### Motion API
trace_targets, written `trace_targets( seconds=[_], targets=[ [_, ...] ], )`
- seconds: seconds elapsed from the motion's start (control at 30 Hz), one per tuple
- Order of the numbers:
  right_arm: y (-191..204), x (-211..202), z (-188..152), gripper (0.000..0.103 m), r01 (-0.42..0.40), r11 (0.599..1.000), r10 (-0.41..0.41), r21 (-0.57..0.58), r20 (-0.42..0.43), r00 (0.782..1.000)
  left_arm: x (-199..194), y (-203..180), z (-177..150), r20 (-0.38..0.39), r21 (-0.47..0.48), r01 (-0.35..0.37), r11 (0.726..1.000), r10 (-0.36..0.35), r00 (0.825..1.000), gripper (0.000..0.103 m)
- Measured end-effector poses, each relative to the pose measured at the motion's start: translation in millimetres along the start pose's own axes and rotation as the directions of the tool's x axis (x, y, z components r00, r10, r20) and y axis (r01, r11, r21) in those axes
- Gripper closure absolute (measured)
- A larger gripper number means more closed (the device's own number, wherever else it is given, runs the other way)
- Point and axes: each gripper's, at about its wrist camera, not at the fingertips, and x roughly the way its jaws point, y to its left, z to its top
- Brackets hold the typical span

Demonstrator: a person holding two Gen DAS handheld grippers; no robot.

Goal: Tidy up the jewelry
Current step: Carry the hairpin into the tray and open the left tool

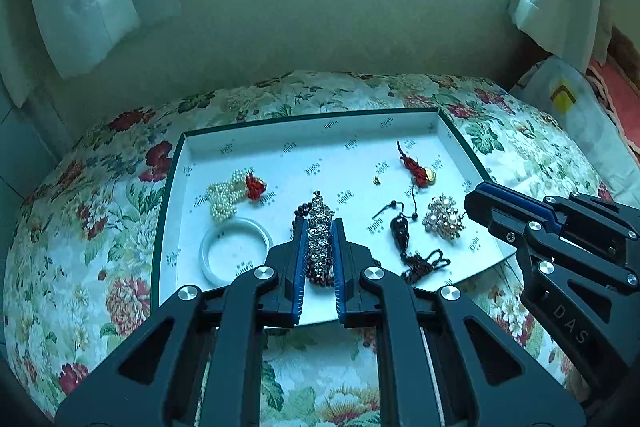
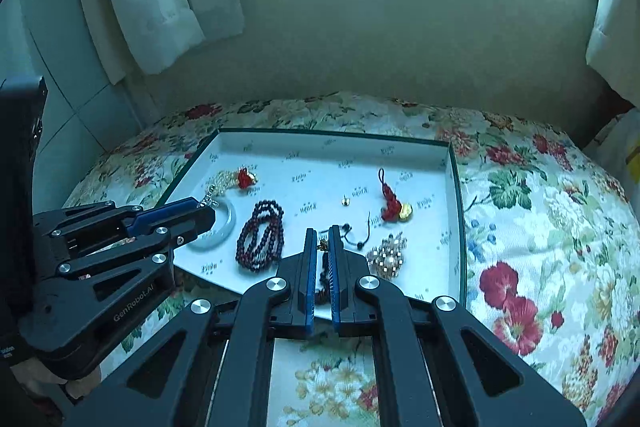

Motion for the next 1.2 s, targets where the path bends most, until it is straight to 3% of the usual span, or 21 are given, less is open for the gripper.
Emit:
trace_targets(
  seconds=[0.2,0.57,0.97,1.2],
  targets=[
    [-0.8,29.5,24.2,0.097,0.006,1.000,-0.006,-0.008,0.000,1.000,24.2,6.0,26.1,0.006,0.002,-0.026,1.000,0.026,1.000,0.091],
    [-9.2,91.8,42.5,0.098,0.031,0.999,-0.032,-0.010,-0.062,0.998,88.9,16.3,52.8,-0.066,-0.006,-0.069,0.998,0.068,0.995,0.091],
    [-20.2,138.5,52.9,0.097,0.056,0.998,-0.056,-0.007,-0.125,0.991,138.5,31.3,53.3,-0.162,-0.031,-0.112,0.993,0.106,0.981,0.091],
    [-21.5,149.6,52.8,0.097,0.057,0.998,-0.056,0.000,-0.158,0.986,145.9,35.6,51.6,-0.172,-0.023,-0.122,0.992,0.116,0.978,0.091]
  ],
)
